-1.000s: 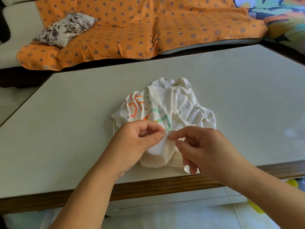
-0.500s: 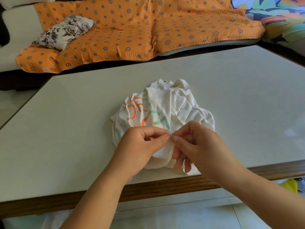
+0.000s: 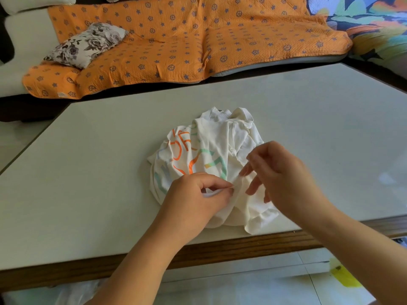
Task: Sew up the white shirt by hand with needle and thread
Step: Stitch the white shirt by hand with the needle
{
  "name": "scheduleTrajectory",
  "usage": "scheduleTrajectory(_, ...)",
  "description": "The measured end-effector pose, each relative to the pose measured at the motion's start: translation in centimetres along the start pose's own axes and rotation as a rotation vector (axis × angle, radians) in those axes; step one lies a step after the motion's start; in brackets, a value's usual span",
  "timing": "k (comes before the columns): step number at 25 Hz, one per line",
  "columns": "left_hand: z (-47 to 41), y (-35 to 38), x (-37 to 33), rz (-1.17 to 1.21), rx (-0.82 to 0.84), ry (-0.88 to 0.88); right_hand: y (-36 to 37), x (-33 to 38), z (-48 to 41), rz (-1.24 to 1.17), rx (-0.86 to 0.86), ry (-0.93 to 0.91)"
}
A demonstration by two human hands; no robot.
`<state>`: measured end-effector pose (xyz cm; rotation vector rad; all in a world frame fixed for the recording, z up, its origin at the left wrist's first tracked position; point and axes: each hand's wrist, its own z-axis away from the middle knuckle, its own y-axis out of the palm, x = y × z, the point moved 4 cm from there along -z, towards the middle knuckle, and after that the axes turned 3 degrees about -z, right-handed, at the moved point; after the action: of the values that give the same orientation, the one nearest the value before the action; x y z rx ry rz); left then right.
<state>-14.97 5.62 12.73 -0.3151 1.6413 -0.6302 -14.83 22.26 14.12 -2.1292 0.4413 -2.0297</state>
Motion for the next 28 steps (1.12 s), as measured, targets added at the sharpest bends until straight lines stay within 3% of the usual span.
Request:
scheduleTrajectory(5,-0.3,0.0,0.4,0.042,0.043,-0.019,-1.4,-0.4,-2.0,-0.762,0.108,0.326)
scheduleTrajectory(8,-0.3,0.0,0.4,0.075,0.068,-0.028,-2.8,-0.7,-3.3,-0.946,0.09,0.332)
scheduleTrajectory(11,-0.4,-0.1,0.6,0.101,0.099,-0.047,-4.7,-1.7,-4.7,-0.739,-0.107,0.169)
scheduleTrajectory(14,-0.5,-0.2,0.9,0.122,0.128,-0.066,-6.3,-2.3,-5.2,-0.219,-0.338,0.017)
scheduleTrajectory(16,-0.5,-0.4,1.0,0.127,0.136,-0.067,-6.8,-2.4,-5.5,0.038,-0.395,-0.038)
scheduleTrajectory(19,-0.6,-0.8,1.2,0.14,0.144,-0.077,-7.6,-2.9,-5.9,0.21,-0.42,-0.077)
scheduleTrajectory(24,-0.4,-1.0,1.4,0.136,0.147,-0.102,-6.5,-2.2,-5.3,0.265,-0.343,-0.027)
scheduleTrajectory(28,-0.5,-0.9,1.0,0.117,0.104,-0.08,-1.6,0.4,-1.0,0.029,0.085,0.013)
